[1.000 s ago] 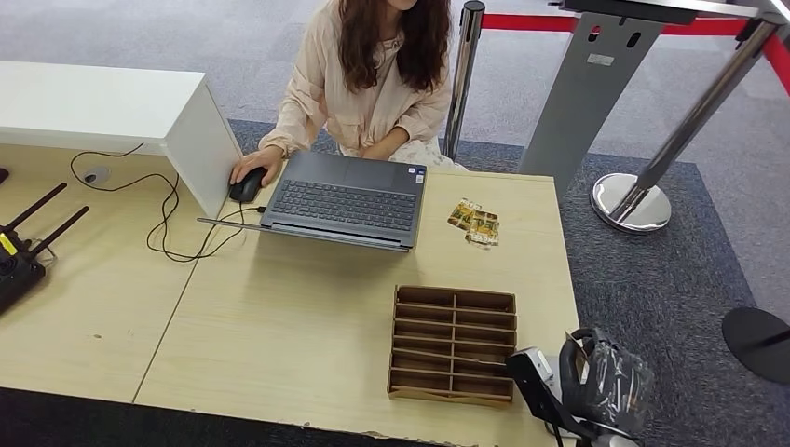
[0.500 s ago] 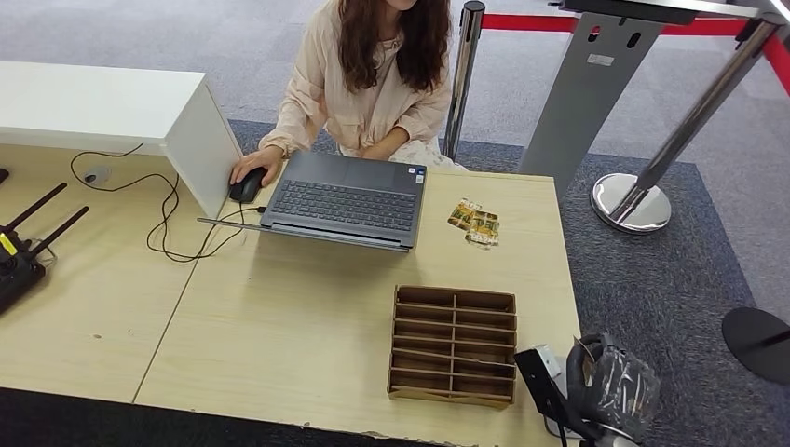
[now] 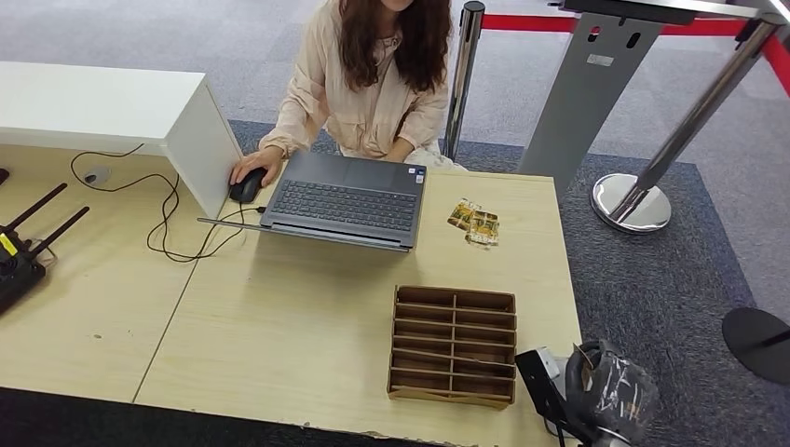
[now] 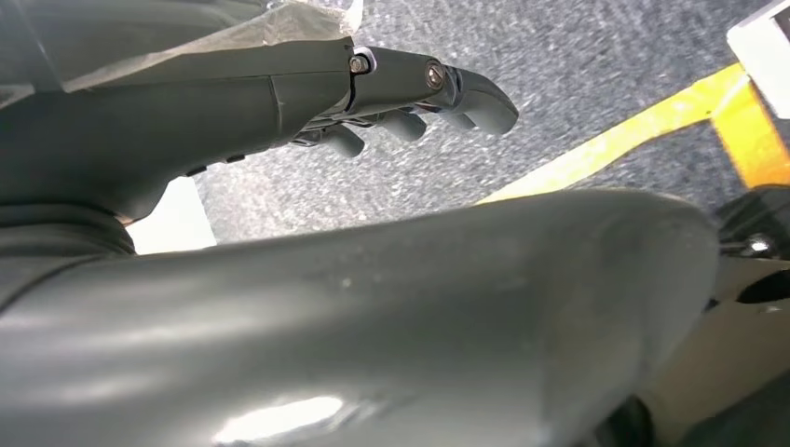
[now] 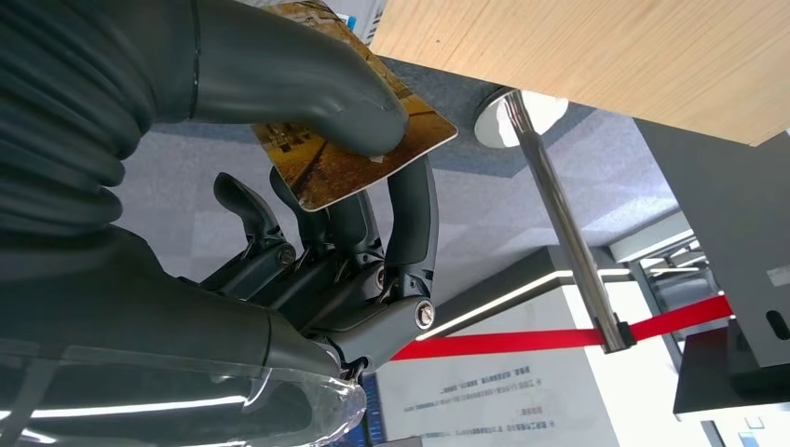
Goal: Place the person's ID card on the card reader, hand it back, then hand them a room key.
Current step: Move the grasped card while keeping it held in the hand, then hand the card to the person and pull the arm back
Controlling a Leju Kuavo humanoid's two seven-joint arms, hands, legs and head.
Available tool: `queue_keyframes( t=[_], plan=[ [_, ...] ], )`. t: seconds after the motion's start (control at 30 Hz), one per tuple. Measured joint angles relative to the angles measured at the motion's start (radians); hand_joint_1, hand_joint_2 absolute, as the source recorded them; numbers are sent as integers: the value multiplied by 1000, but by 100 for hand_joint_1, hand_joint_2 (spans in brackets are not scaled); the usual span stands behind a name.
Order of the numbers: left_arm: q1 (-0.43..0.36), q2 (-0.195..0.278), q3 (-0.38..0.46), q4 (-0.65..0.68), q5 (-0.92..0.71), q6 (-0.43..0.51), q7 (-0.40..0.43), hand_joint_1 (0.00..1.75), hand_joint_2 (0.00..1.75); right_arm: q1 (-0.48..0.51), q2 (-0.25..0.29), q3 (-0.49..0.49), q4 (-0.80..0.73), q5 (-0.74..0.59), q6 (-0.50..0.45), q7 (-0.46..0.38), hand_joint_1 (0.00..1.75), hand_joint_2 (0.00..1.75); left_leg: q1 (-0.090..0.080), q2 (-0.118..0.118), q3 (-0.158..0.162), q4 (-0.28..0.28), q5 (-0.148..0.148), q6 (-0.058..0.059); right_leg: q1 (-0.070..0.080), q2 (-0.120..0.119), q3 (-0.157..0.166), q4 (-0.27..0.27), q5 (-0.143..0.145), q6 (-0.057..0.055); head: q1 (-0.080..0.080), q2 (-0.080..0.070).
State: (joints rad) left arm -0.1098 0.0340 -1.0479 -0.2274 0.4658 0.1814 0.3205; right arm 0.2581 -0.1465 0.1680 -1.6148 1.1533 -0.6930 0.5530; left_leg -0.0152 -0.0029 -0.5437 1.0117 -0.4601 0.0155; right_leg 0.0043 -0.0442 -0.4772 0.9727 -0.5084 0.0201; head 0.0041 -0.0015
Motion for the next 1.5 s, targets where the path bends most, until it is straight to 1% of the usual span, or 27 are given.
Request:
queue_keyframes(
  t=[0.5,0.7,0.97,1.03,1.1,1.17,1.3,1.37,1.43,1.5],
  plan=[
    [0,0,0,0,3,-5,11,0,0,-2,-1,10,11,-1,-8,25,154,175,0,0,3,0,0,0,0,0,3,0,0,0,0,0],
    [0,0,0,0,3,-5,13,0,0,-1,-4,14,2,24,-8,35,153,175,0,0,3,0,0,0,0,0,3,0,0,0,0,0],
    [0,0,0,0,4,-5,12,0,0,-5,-27,34,-85,112,-8,84,157,175,0,0,3,0,0,0,0,0,3,0,0,0,0,0],
    [0,0,0,0,3,-5,11,0,0,-12,-34,45,-118,135,-8,89,158,175,0,0,3,0,0,0,0,0,3,0,0,0,0,0],
    [0,1,0,0,1,-6,9,0,0,-24,-41,56,-154,152,-8,88,156,175,0,0,3,0,0,0,0,0,3,0,0,0,0,0],
    [0,1,0,0,-1,-6,5,0,0,-41,-46,69,-195,142,-8,64,153,175,0,0,3,0,0,0,0,0,3,0,0,0,0,0],
    [0,2,0,0,-5,-6,-10,0,0,-85,-46,89,-270,28,-8,-63,152,175,0,0,3,0,0,0,0,0,3,0,0,0,0,0],
    [0,3,0,0,-10,-7,-17,0,0,-108,-45,99,-297,-8,-8,-106,153,175,0,0,3,0,0,0,0,0,4,0,0,0,0,0],
    [0,5,0,0,-15,-10,-24,0,0,-134,-48,112,-316,-20,-8,-119,154,175,0,0,3,0,1,0,0,0,4,0,0,0,0,0],
    [-1,8,0,0,-19,-14,-30,0,0,-163,-55,129,-331,-14,-3,-109,154,175,0,0,3,0,1,0,0,0,4,0,0,0,0,0]
  ],
)
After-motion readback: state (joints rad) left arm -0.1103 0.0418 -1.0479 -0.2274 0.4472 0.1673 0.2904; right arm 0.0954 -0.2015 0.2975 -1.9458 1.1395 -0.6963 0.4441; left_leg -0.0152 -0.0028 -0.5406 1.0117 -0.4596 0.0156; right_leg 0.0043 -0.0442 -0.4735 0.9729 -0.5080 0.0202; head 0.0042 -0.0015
